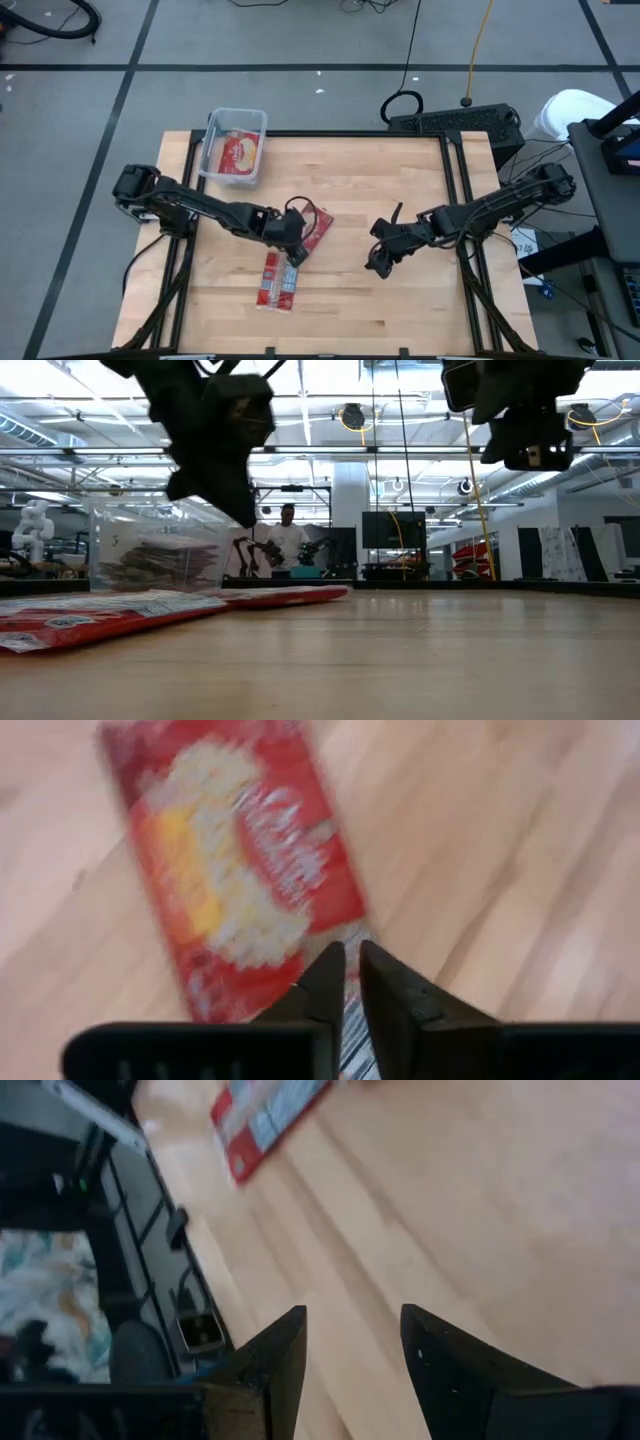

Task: Sort popcorn bags into baskets
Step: Put the red popcorn bag into the transparent container

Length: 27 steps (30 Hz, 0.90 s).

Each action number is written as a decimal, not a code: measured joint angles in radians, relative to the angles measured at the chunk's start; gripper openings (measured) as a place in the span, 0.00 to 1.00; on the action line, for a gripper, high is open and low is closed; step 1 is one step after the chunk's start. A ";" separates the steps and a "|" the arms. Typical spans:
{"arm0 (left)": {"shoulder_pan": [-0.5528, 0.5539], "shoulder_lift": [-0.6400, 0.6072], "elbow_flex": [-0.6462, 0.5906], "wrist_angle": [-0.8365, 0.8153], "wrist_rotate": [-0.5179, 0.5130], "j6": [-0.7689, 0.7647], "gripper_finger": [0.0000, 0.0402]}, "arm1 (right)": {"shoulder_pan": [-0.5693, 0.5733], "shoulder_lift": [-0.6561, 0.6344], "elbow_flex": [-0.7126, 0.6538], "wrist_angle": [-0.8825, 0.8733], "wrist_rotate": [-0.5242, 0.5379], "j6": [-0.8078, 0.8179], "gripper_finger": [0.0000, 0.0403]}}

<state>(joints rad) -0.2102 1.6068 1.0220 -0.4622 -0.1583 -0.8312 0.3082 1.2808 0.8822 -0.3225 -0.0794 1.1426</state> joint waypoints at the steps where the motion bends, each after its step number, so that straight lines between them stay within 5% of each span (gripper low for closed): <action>1: -0.004 0.001 -0.002 -0.017 0.000 -0.031 0.08 | -0.011 0.000 0.000 0.005 0.009 0.012 0.38; 10: -0.008 0.010 -0.001 -0.032 0.032 -0.280 0.01 | -0.184 0.000 0.000 0.028 0.011 0.102 0.38; 16: -0.015 0.050 -0.002 -0.047 0.048 -0.302 0.05 | -0.314 0.042 0.000 0.150 0.002 0.049 0.38; 20: -0.012 0.095 -0.002 -0.034 0.044 -0.287 0.04 | -0.394 0.165 0.000 0.321 0.026 -0.040 0.38; 27: -0.007 0.191 -0.002 0.009 0.055 -0.281 0.02 | -0.475 0.457 0.001 0.678 -0.128 -0.035 0.30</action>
<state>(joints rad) -0.2177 1.7974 1.0203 -0.4533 -0.1037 -1.1124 -0.1670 1.7381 0.8829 0.3554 -0.2077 1.1076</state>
